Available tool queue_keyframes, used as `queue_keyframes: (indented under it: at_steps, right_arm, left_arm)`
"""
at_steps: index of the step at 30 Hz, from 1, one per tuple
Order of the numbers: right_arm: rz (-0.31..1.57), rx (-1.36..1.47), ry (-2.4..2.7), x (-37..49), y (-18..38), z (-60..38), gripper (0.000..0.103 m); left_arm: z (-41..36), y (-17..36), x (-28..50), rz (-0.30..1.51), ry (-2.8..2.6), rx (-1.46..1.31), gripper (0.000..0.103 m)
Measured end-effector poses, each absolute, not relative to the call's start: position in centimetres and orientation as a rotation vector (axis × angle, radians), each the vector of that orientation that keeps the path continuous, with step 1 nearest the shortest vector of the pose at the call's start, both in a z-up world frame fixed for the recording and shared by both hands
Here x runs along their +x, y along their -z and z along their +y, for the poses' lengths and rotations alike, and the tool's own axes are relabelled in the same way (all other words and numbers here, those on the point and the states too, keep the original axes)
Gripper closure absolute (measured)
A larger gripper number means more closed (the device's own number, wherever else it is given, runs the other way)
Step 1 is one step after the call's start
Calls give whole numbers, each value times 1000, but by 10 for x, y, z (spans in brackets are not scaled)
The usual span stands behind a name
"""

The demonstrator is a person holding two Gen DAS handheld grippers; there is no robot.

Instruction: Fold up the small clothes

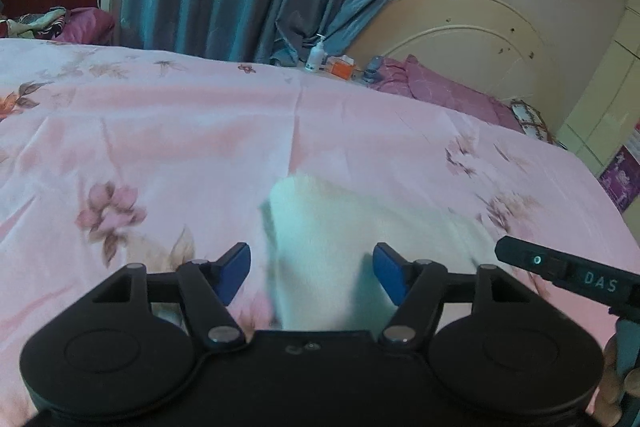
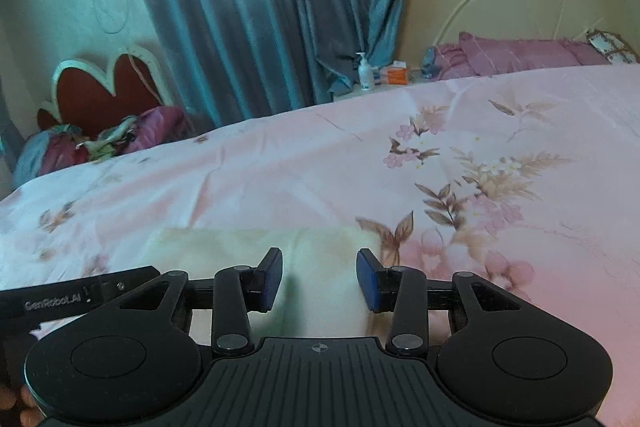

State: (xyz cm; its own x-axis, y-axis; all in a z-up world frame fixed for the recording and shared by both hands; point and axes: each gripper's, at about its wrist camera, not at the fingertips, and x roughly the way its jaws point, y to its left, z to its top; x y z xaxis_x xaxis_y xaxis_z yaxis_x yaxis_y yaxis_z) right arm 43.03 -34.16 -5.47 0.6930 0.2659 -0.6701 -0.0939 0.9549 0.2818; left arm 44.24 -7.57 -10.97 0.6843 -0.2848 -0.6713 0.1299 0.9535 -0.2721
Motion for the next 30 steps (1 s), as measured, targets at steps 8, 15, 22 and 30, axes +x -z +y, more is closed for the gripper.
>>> queue_keyframes:
  at_steps: [8,15,22,30]
  right_arm:
    - [852,209,-168,385,73,-336,63]
    - [845,250,-174,366,60,-336,62]
    - [931,267,-167,321,77,-332,63]
    - [963,333,-109,277,77,-335,75]
  left_arm:
    - [-64,121,397,809,251,-250,39]
    - [-67,111,381,813,283,-222,43]
    - [-60,135,354,875,322,-227,44]
    - [-66,134,333,892,377,-123,44]
